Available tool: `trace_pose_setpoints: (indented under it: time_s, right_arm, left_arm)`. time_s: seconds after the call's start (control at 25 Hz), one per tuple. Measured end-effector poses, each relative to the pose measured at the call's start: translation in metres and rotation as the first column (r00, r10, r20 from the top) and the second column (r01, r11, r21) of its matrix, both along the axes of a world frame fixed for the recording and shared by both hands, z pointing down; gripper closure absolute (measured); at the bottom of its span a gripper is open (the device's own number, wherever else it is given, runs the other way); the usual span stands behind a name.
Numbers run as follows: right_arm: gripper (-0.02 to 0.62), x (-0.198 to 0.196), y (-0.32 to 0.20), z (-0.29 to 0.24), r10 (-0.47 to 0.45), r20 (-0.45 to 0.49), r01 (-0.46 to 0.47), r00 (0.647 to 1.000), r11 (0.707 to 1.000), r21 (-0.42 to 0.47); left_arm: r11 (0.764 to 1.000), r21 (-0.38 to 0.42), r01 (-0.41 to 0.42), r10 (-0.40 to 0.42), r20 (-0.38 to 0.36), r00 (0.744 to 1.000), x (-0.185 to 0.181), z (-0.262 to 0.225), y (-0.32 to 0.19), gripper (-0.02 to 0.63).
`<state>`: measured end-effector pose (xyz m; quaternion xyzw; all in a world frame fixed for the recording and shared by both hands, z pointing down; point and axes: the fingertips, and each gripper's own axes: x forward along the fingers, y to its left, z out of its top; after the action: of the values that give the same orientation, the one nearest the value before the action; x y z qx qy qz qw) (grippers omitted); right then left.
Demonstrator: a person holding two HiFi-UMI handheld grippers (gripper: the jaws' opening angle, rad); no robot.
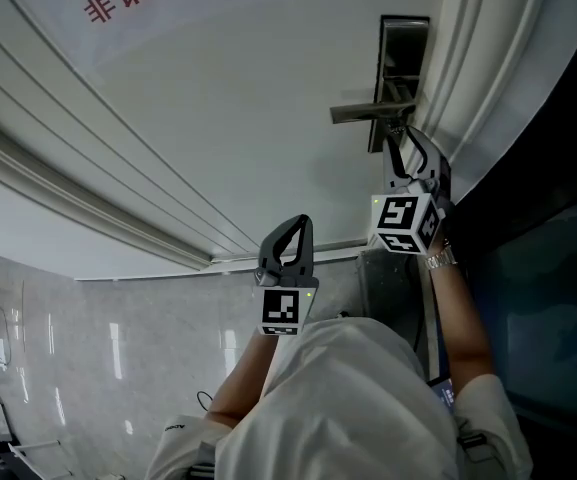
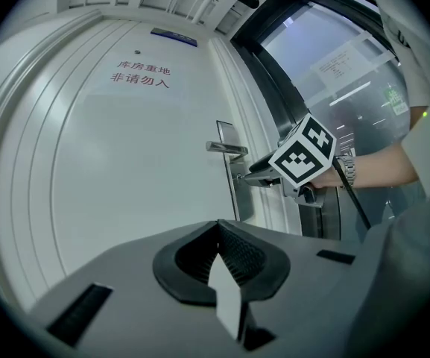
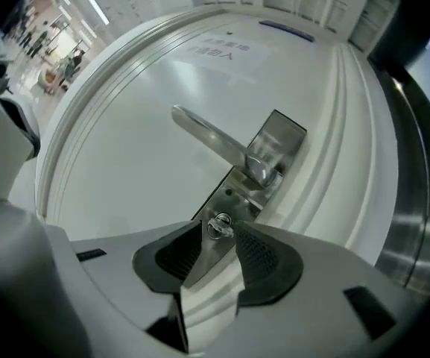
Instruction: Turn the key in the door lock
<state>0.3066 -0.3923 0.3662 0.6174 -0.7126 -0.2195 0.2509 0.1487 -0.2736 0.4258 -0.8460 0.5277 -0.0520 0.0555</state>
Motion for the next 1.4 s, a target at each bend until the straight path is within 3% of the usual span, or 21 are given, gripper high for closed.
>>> trace_pose_setpoints:
  time_s: [0.12, 0.6, 1.08, 1.28, 1.4]
  right_arm:
    - [0.476, -0.005, -0.003, -0.001, 0.003, -0.095, -0.001, 0.996, 1.000, 0.024]
    - [0.477, -0.011, -0.022, 0.012, -0.022, -0.290, 0.015, 0.957, 1.000, -0.026]
    - [0.479, -0.009, -0.024, 0.008, -0.012, -0.139, 0.009, 0.990, 1.000, -0.025]
    - [0.571, -0.001, -0.025, -0.001, 0.028, -0.062, -0.028, 0.998, 1.000, -0.007]
    - [0.577, 0.000, -0.025, -0.002, 0.033, -0.035, -0.033, 0.999, 0.999, -0.009]
  left_arm:
    - [1.000, 0.001, 0.003, -0.003, -0.002, 1.000, 0.001, 0.000, -0.001, 0.597]
    - [1.000, 0.000, 0.022, -0.022, 0.003, 1.000, -0.006, -0.002, -0.005, 0.597]
    - [1.000, -0.008, 0.006, -0.006, 0.001, 1.000, 0.001, 0.002, -0.008, 0.597]
    - [1.000, -0.014, 0.002, -0.002, 0.002, 1.000, 0.004, 0.005, -0.007, 0.597]
    - [1.000, -0.016, 0.000, 0.000, 0.003, 1.000, 0.004, 0.006, -0.007, 0.598]
